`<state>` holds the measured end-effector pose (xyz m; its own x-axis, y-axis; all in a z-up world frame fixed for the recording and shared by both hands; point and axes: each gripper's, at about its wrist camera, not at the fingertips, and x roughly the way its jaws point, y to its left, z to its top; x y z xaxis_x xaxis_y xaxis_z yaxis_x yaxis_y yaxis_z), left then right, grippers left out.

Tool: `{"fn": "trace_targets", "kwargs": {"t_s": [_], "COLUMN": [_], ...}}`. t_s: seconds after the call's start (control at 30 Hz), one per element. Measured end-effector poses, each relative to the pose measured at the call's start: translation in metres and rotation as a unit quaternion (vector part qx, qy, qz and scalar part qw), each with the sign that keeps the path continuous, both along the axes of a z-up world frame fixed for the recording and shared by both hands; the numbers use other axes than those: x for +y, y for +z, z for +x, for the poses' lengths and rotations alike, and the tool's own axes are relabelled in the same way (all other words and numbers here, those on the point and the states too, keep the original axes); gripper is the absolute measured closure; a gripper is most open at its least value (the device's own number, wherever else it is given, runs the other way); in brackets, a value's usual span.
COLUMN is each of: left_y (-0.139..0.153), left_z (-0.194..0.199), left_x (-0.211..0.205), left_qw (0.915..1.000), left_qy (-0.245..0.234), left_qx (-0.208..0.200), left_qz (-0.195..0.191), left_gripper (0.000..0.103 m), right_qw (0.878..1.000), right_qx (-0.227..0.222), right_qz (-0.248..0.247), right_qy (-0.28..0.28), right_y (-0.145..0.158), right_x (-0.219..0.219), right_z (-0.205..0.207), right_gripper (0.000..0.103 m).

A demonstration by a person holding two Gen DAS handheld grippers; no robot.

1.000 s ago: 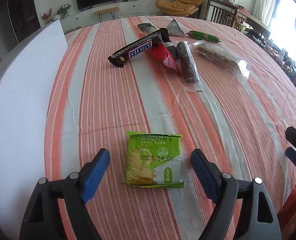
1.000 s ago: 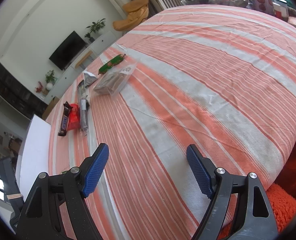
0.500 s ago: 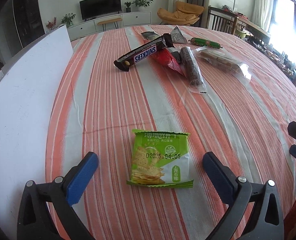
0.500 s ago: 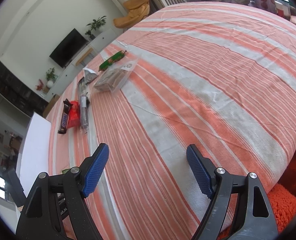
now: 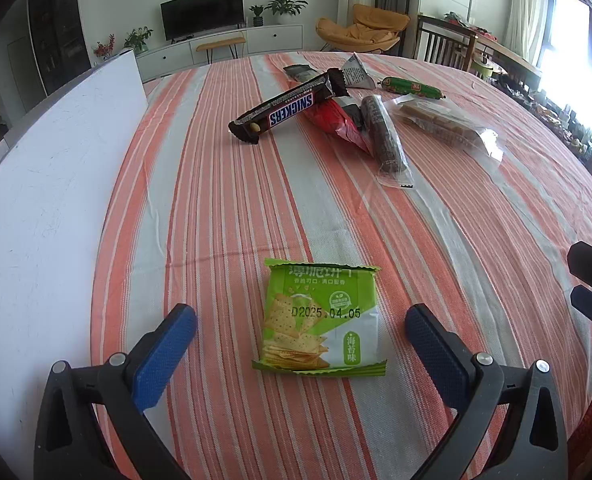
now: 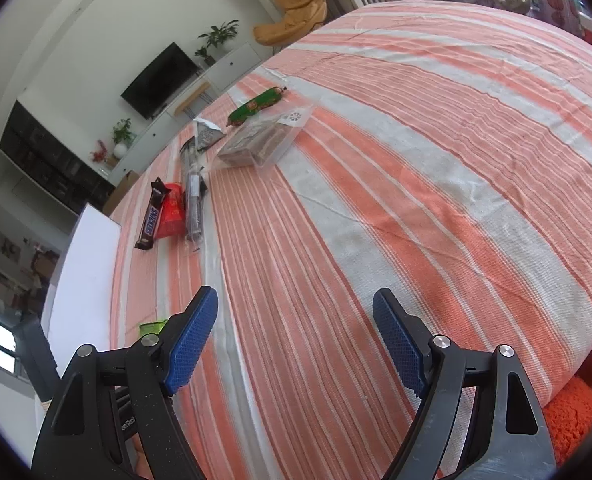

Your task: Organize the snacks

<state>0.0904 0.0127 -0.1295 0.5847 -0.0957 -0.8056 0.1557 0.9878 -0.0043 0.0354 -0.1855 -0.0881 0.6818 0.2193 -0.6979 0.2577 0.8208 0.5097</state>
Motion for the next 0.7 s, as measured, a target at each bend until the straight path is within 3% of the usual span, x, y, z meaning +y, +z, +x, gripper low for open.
{"fn": "trace_targets", "kwargs": {"t_s": [0.7], "left_y": [0.0], "left_z": [0.001], "left_x": [0.0], "left_qw": [1.0], "left_qy": [0.0], "left_qx": [0.0], "left_qz": [0.0], "left_gripper": [0.0], "right_qw": [1.0], "right_qx": [0.002], "right_qz": [-0.008], "right_qy": [0.028], "right_y": [-0.002], "right_x": [0.012], "right_z": [0.005], "right_gripper": [0.02]}}
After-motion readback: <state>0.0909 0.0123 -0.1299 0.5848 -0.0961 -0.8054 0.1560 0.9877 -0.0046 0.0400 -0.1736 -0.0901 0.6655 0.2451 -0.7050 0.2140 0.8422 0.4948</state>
